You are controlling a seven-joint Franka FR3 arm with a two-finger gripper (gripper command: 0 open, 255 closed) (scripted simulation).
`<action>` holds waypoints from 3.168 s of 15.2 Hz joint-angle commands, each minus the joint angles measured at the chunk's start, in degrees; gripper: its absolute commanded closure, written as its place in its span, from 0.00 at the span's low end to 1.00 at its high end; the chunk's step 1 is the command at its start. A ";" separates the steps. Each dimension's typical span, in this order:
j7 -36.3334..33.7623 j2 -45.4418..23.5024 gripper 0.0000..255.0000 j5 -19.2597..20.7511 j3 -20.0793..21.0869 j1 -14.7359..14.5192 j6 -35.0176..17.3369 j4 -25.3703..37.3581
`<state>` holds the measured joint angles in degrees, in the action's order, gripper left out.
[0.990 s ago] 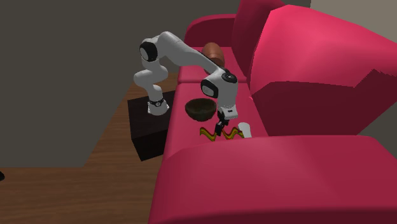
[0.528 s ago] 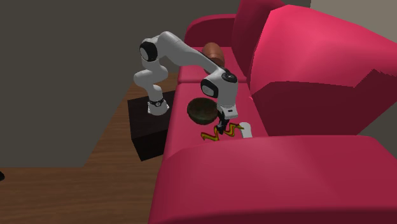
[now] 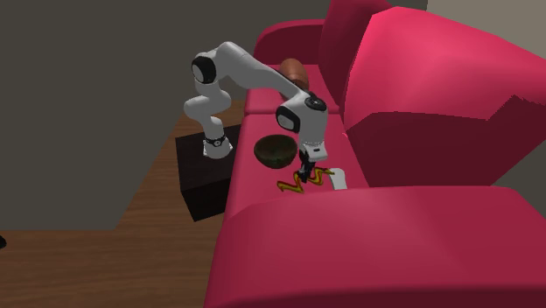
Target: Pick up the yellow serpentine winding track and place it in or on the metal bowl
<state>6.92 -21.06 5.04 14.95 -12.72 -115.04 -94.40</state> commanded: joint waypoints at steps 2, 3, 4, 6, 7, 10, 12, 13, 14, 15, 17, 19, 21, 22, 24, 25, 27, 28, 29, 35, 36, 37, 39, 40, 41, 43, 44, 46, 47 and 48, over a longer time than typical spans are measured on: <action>0.08 0.36 1.00 -0.14 0.08 -0.05 2.12 1.73; 0.12 0.55 1.00 -0.21 0.11 -0.04 2.81 2.24; 0.15 0.72 1.00 -0.27 0.14 -0.04 3.51 2.77; 0.22 1.03 1.00 -0.37 0.19 -0.05 4.91 3.88; 0.24 1.17 1.00 -0.42 0.21 -0.06 5.62 4.45; 0.32 1.51 1.00 -0.55 0.28 -0.10 7.79 6.29; 0.36 1.68 1.00 -0.61 0.31 -0.13 9.26 7.60; 0.38 1.74 1.00 -0.64 0.33 -0.16 10.00 8.29; 0.39 1.79 1.00 -0.66 0.35 -0.18 10.75 8.99; 0.41 1.82 1.00 -0.67 0.37 -0.21 11.50 9.72; 0.43 1.84 1.00 -0.69 0.40 -0.28 13.03 11.23; 0.44 1.80 1.00 -0.70 0.43 -0.36 14.59 12.83; 0.44 1.70 1.00 -0.68 0.45 -0.45 16.18 14.53; 0.44 1.62 1.00 -0.67 0.47 -0.51 16.99 15.41; 0.44 1.41 1.00 -0.62 0.49 -0.63 18.63 17.26; 0.43 1.28 1.00 -0.59 0.50 -0.70 19.47 18.23; 0.42 0.95 1.00 -0.51 0.52 -0.85 21.18 20.27; 0.40 0.75 1.00 -0.46 0.53 -0.94 22.06 21.33; 0.39 0.53 1.00 -0.41 0.54 -1.03 22.94 22.44; 0.99 14.62 1.00 -4.01 1.04 0.89 17.90 3.75; 1.18 17.19 1.00 -4.72 1.05 1.08 17.13 0.50; 1.39 19.71 1.00 -5.42 1.04 1.21 16.47 -2.59; 1.82 24.63 1.00 -6.79 0.94 1.28 15.43 -8.36; 2.03 27.04 1.00 -7.45 0.88 1.26 15.05 -11.07; 2.24 29.42 1.00 -8.10 0.80 1.18 14.75 -13.67; 2.62 34.14 1.00 -9.34 0.61 0.91 14.41 -18.59; 2.64 34.48 1.00 -9.43 0.57 0.85 14.40 -18.94; 2.68 34.51 1.00 -9.47 0.61 0.80 12.86 -20.51; 2.70 34.51 1.00 -9.49 0.64 0.79 12.09 -21.27; 2.71 34.49 1.00 -9.50 0.67 0.77 11.32 -22.02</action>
<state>9.51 13.23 -4.40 15.66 -11.96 -102.94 -115.48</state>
